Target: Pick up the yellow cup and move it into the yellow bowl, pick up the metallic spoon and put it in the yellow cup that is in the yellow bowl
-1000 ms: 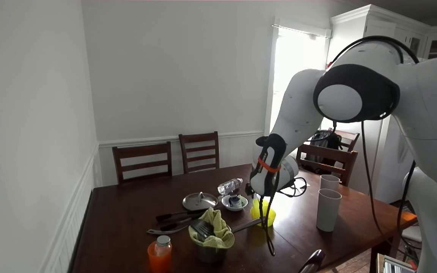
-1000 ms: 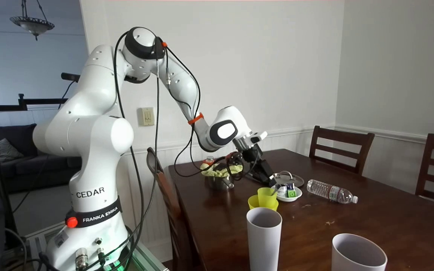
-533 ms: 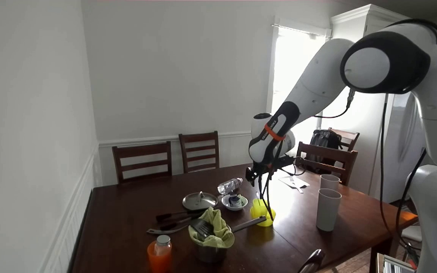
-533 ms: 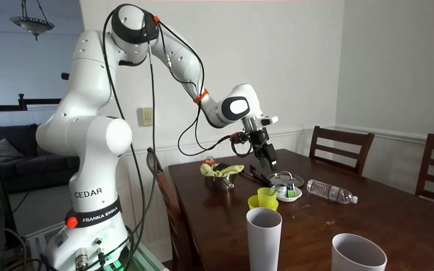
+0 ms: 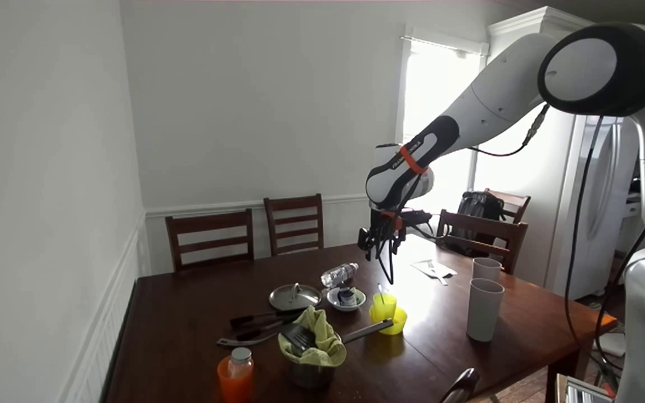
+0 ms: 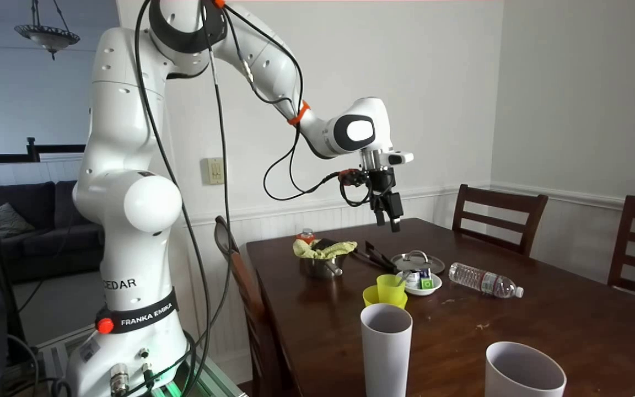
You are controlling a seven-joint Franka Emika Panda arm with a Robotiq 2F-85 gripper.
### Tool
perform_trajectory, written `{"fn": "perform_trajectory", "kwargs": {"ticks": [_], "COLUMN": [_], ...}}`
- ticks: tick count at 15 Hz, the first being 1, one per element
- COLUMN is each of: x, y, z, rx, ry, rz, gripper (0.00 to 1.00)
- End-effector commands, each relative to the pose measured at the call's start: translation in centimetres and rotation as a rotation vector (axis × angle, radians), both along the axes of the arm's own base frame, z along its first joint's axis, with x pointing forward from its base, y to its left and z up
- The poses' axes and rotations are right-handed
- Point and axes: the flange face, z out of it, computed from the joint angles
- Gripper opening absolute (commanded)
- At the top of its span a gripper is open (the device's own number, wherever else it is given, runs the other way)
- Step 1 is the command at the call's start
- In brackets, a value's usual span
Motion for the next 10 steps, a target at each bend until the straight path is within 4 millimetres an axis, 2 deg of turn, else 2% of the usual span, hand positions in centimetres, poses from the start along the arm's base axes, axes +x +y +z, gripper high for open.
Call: {"fn": "perform_trajectory", "kwargs": {"ticks": [1,10], "x": [0.06,0.12], "y": [-0.08,0.1], "z": [-0.05,-0.31], "rx": [0.003,0.007], "ry": [0.0,0.004], "rz": [0.002,0.004], "gripper": [1.0,1.0]}}
